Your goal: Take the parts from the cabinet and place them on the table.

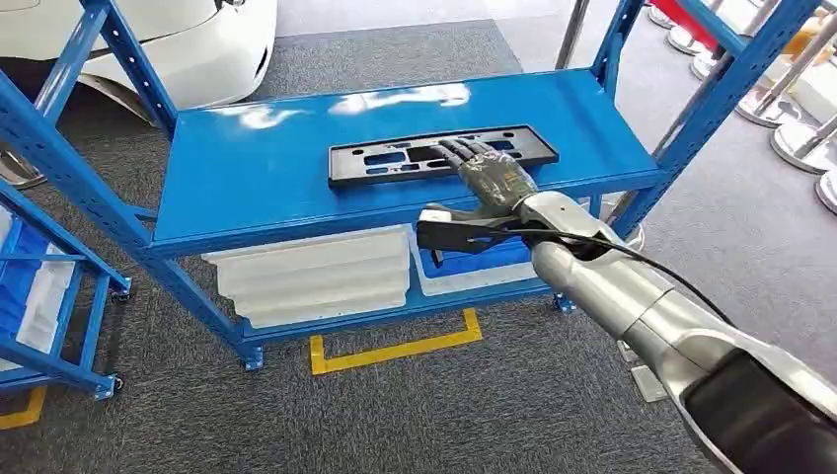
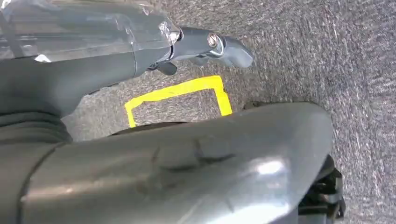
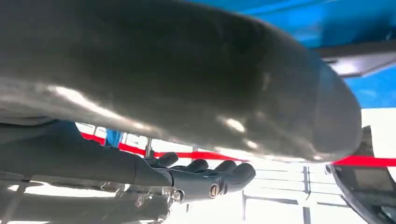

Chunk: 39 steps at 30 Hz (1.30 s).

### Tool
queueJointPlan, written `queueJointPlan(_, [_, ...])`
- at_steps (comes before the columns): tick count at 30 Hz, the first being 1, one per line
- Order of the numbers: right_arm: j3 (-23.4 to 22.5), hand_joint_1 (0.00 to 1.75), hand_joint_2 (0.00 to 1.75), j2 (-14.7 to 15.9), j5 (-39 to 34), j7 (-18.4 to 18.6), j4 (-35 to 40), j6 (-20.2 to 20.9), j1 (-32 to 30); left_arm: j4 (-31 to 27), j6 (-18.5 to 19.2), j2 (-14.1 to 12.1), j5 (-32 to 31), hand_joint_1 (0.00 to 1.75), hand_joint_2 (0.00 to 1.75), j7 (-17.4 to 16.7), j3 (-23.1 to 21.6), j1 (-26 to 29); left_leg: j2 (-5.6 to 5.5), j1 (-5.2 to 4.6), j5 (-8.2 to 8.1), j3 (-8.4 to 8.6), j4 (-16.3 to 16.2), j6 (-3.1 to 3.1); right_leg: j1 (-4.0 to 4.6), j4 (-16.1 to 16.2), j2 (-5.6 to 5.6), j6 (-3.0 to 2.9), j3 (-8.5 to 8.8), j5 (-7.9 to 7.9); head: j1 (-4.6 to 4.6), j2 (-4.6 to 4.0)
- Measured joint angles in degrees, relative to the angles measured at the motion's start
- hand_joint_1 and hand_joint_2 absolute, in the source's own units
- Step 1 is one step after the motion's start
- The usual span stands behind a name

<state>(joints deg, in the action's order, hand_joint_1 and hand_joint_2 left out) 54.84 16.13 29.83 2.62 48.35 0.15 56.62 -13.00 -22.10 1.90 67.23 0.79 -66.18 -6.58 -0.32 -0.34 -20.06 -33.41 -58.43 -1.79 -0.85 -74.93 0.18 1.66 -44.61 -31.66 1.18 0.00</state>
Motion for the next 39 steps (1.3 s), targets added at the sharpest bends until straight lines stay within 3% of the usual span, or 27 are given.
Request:
queueJointPlan(1, [0.0,0.0,0.0,0.0,0.0,0.0,0.0,0.1,0.0,0.0,0.0,0.0,0.0,0.0,0.0,0.0,0.0,0.0,-0.02,0.0,-0.3,0.33,0.0,0.17,-0.04,3.1,-0.01,0.04,1.17,2.2,0.26,0.0])
queueJointPlan(3, [0.0,0.0,0.0,0.0,0.0,0.0,0.0,0.2,0.1,0.0,0.0,0.0,0.0,0.0,0.0,0.0,0.0,0.0,-0.02,0.0,-1.16,1.44,-0.1,0.6,-0.01,13.8,-0.11,-0.6,5.95,8.48,0.52,0.0])
queueJointPlan(4, [0.0,0.0,0.0,0.0,0.0,0.0,0.0,0.2,0.1,0.0,0.0,0.0,0.0,0.0,0.0,0.0,0.0,0.0,0.01,0.04,-1.48,1.78,0.2,0.86,0.22,15.7,-0.23,-0.97,6.99,7.75,0.48,0.0])
queueJointPlan(5, [0.0,0.0,0.0,0.0,-0.1,0.0,0.0,0.3,0.2,0.0,0.0,0.0,0.0,0.0,0.0,0.0,0.0,-0.1,0.08,0.01,-1.52,1.64,0.0,1.22,0.86,16.9,-0.27,-1.36,6.96,6.09,0.41,0.0])
queueJointPlan(6, [0.0,0.0,0.0,0.0,-0.1,0.0,0.0,0.3,0.2,0.0,0.0,0.0,0.0,0.0,0.0,0.0,0.0,-0.2,0.11,0.01,-1.73,1.52,0.0,1.59,0.87,16.4,-0.16,-1.96,7.06,6.89,0.55,0.0])
queueJointPlan(8, [0.0,0.0,0.0,0.0,-0.2,0.1,-0.1,0.4,0.1,0.0,0.0,0.0,0.1,0.0,0.0,0.0,0.0,-0.1,0.12,-0.16,-1.96,2.41,-0.3,2.24,0.79,16.7,0.03,-2.72,7.67,6.72,0.22,0.0])
queueJointPlan(10, [0.0,0.0,0.0,0.1,-0.3,0.2,-0.1,0.4,0.2,0.0,0.0,0.0,0.1,0.0,0.0,0.0,0.0,-0.1,0.13,0.06,-2.82,1.66,-2.9,2.95,0.35,17.3,0.04,-3.13,9.1,6.44,0.16,0.0])
queueJointPlan(12, [0.0,0.0,0.0,0.0,-0.4,0.2,-0.1,0.6,0.4,0.0,0.0,0.0,0.1,0.0,0.0,0.0,0.0,-0.3,0.11,0.49,-4.96,-2.96,-10.7,3.49,0.33,17.2,0.05,-3.84,9.7,5.81,-1.12,0.0])
queueJointPlan(14, [0.0,0.0,0.0,0.0,-0.5,0.3,-0.1,0.7,0.1,0.0,0.0,0.0,0.0,0.0,0.0,0.0,-0.1,-0.1,0.13,0.8,-7.73,-8.19,-17.6,3.95,0.31,17.2,0.14,-3.82,10.51,4.95,-1.42,0.0])
queueJointPlan(15, [0.0,0.0,0.0,0.0,-0.6,0.3,-0.1,0.8,-0.1,0.0,0.0,0.0,0.0,0.0,0.0,0.0,-0.1,0.0,0.13,0.98,-7.45,-9.14,-17.8,4.12,0.28,17.2,0.22,-3.73,11.1,4.51,-1.71,0.0])
queueJointPlan(16, [0.0,0.0,0.0,0.0,-0.7,0.4,-0.1,0.8,-0.3,0.0,0.0,0.0,-0.1,0.0,0.0,0.0,-0.1,0.1,0.13,1.13,-5.77,-9.08,-15.8,4.14,0.18,17.2,0.33,-3.54,11.85,3.95,-1.9,0.0])
queueJointPlan(19, [0.0,0.0,0.0,0.0,-0.9,0.6,-0.1,0.8,-0.4,0.1,0.0,0.0,-0.2,0.0,0.0,0.0,-0.1,0.1,0.1,1.49,4.83,-5.69,-2.5,4.26,-0.08,17.1,0.4,-2.77,13.82,2.1,-2.75,0.0])
queueJointPlan(20, [0.0,0.0,0.0,0.0,-0.9,0.7,-0.1,0.9,-0.4,0.1,0.0,0.0,-0.2,0.0,0.0,0.0,-0.1,0.1,0.16,1.23,3.0,-5.68,-1.3,3.83,0.02,16.7,0.59,-2.39,14.2,1.68,-3.17,0.0])
queueJointPlan(21, [0.0,0.0,0.0,0.0,-0.9,0.7,-0.1,0.9,-0.4,0.1,0.0,0.0,-0.2,0.0,0.0,0.0,-0.1,0.0,0.03,1.03,2.71,-4.97,-1.5,3.32,0.08,16.9,0.66,-1.99,13.92,1.4,-3.37,0.0])
queueJointPlan(22, [0.0,0.0,0.0,0.0,-1.0,0.9,-0.1,0.9,-0.5,0.1,0.0,0.0,-0.2,0.0,0.0,0.0,-0.1,0.1,-0.01,1.08,3.2,-5.13,-1.3,2.7,0.08,16.8,0.64,-1.5,14.31,1.26,-2.99,0.0])
queueJointPlan(25, [0.0,0.0,0.0,0.2,-1.0,0.9,-0.1,0.9,-0.5,0.1,0.0,0.0,-0.3,0.0,0.0,0.0,-0.1,0.1,-0.01,1.14,2.65,-3.43,-0.7,1.46,-0.18,15.4,0.39,-0.89,14.58,0.46,-2.91,0.0])
queueJointPlan(26, [0.0,0.0,0.0,0.3,-1.0,0.9,-0.1,0.9,-0.3,0.1,0.0,0.0,-0.3,0.0,0.0,0.0,-0.1,0.0,-0.02,1.13,2.41,-3.08,-0.7,1.15,-0.19,12.4,0.26,-0.74,12.99,-0.52,-2.43,0.0])
queueJointPlan(29, [0.0,0.0,0.0,0.5,-1.0,1.0,-0.1,0.9,-0.6,0.1,0.0,0.0,-0.3,0.0,0.0,0.0,-0.1,-0.1,-0.05,0.81,1.36,-2.16,-0.7,0.65,-0.15,-0.1,0.25,-0.4,4.48,-4.86,-1.97,0.0])
queueJointPlan(30, [-0.1,0.0,0.0,0.5,-1.0,1.0,-0.1,0.9,-1.0,0.1,0.1,0.0,-0.3,0.0,0.0,0.0,-0.1,0.0,-0.1,0.69,0.96,-1.68,-0.7,0.63,-0.13,-1.1,0.25,-0.51,2.96,-4.47,-1.84,0.0])
queueJointPlan(31, [-0.1,0.0,0.0,0.5,-1.0,1.0,-0.1,0.9,-1.2,0.1,0.1,0.0,-0.3,0.0,0.0,0.0,-0.1,0.1,-0.17,0.55,0.46,-1.03,-0.7,0.64,-0.04,0.5,0.25,-0.79,2.73,-2.54,-1.68,0.0])
queueJointPlan(32, [-0.1,0.0,0.0,0.6,-1.0,1.0,-0.1,0.9,-1.2,0.1,0.1,0.0,-0.3,0.0,0.0,0.0,-0.1,0.2,-0.2,0.42,-0.05,-0.33,-0.7,0.67,0.08,4.1,0.25,-1.17,3.55,0.6,-1.42,0.0])
queueJointPlan(34, [-0.1,0.0,0.0,0.7,-1.0,1.0,-0.1,0.9,-1.1,0.1,0.1,0.0,-0.2,0.0,0.0,0.0,-0.1,0.1,-0.23,0.21,-1.12,1.12,-0.5,0.79,0.72,14.6,0.22,-2.38,6.88,8.2,-1.12,0.0])
queueJointPlan(36, [-0.1,0.0,0.0,0.7,-1.0,1.1,-0.1,1.0,-0.9,0.1,0.1,0.2,-0.1,0.0,0.0,0.0,-0.1,0.0,-0.32,0.39,-1.44,1.24,-0.3,1.33,1.43,16.8,0.07,-2.96,7.33,5.86,-1.75,0.0])
queueJointPlan(37, [-0.1,0.0,0.0,0.7,-1.1,1.1,-0.1,1.1,-0.9,0.1,0.1,0.2,0.0,0.0,0.0,-0.1,-0.1,-0.1,-0.29,0.46,-1.73,1.52,0.0,1.83,1.57,16.7,0.24,-3.2,7.57,6.95,-1.27,0.0])
queueJointPlan(39, [-0.1,0.0,0.0,0.7,-1.2,1.1,-0.2,1.2,-0.9,0.1,0.0,0.2,0.0,0.0,0.0,-0.1,-0.1,0.0,-0.27,0.01,-1.56,2.31,-0.7,2.39,1.49,17.4,0.32,-3.64,8.61,6.49,-1.27,0.0])
